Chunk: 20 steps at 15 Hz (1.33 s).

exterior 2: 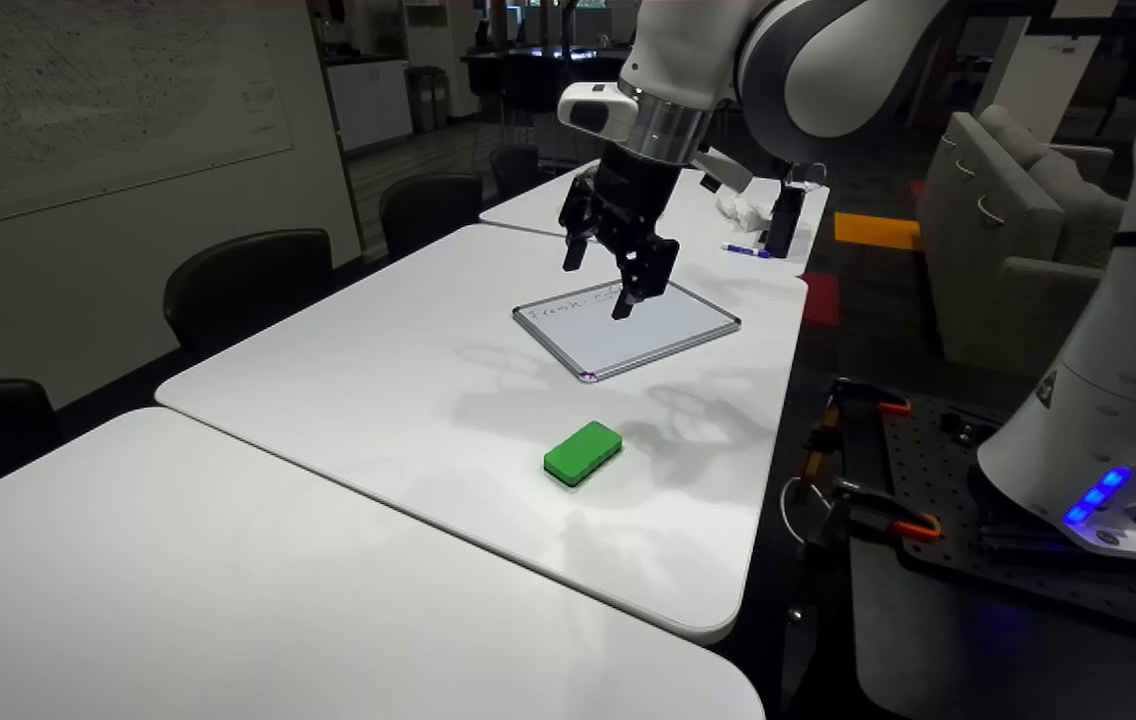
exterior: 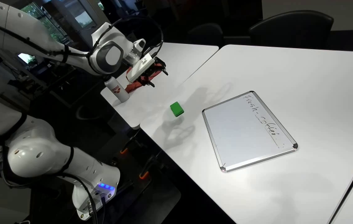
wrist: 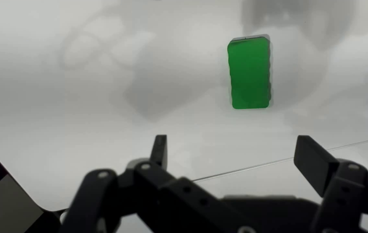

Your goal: Pick up the green duster and rub the blue written objects on the white board

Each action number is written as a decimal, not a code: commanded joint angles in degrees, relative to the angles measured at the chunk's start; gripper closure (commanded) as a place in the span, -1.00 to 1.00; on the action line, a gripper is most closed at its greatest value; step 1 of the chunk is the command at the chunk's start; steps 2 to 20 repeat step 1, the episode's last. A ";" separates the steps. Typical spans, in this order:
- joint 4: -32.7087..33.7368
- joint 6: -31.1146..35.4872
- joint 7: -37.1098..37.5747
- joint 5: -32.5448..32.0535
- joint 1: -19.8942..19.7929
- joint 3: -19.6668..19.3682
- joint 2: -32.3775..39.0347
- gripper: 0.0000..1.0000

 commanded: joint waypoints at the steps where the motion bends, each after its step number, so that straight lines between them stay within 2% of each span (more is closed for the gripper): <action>1: 0.04 0.04 0.47 -0.46 1.77 -1.63 0.32 -1.00; 20: 0.04 0.04 0.47 -0.46 1.77 -1.63 0.32 -1.00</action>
